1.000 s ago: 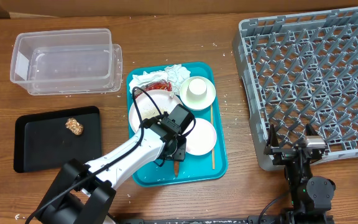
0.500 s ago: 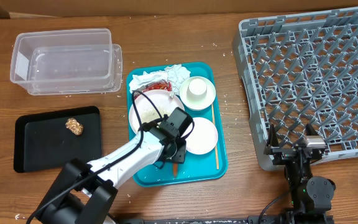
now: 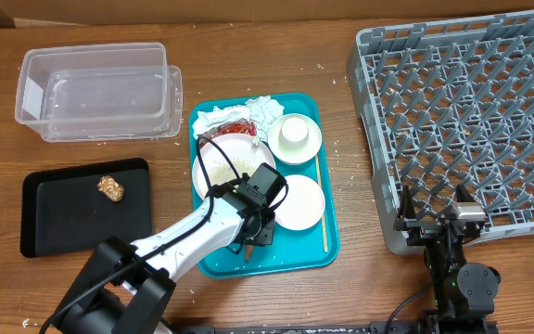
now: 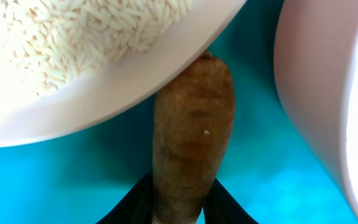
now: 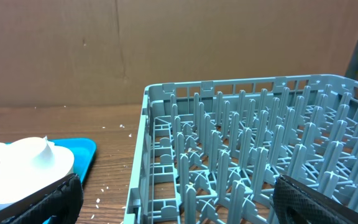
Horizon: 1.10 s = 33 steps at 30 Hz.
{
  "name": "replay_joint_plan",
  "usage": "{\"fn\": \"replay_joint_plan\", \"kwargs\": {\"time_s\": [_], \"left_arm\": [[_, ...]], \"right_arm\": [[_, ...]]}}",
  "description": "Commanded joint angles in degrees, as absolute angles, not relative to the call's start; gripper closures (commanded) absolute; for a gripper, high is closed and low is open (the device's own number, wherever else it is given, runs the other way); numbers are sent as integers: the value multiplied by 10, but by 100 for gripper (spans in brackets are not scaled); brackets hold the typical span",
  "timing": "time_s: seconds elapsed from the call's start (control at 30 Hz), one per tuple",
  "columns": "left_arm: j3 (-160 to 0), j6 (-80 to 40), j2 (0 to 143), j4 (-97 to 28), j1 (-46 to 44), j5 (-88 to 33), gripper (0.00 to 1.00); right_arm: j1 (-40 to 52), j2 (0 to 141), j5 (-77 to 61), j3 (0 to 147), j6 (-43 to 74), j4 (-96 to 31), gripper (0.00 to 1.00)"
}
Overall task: Sort waste into correct bins and load items into the dishwasher
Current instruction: 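Return the left gripper to the tray and grasp the carrot, then carry the carrot left and release it on the black tray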
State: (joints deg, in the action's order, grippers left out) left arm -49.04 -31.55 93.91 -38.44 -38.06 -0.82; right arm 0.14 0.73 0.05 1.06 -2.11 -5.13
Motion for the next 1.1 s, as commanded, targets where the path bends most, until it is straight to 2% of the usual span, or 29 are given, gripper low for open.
{"fn": "replay_joint_plan", "kwargs": {"time_s": [0.0, 0.2, 0.4, 0.53, 0.7, 1.0, 1.07], "left_arm": [[-492, -315, 943, -404, -378, -2, 74], [-548, -315, 928, -486, -378, -5, 83], [-606, -320, 879, -568, -343, 48, 82], [-624, -319, 839, -608, -271, 86, 83], [-624, -310, 800, -624, -136, 99, 82], [-607, -307, 816, -577, 112, 105, 83], [-605, -307, 825, -570, 138, 105, 83]], "right_arm": [[6, 2, 4, 5, -19, -48, 0], [6, 2, 4, 5, -18, -48, 0], [6, 2, 4, 5, -19, -48, 0], [6, 2, 4, 5, -18, -48, 0], [6, 2, 4, 5, -18, -48, 0], [6, 2, 4, 5, -19, -48, 0], [6, 2, 4, 5, -19, -48, 0]]}}
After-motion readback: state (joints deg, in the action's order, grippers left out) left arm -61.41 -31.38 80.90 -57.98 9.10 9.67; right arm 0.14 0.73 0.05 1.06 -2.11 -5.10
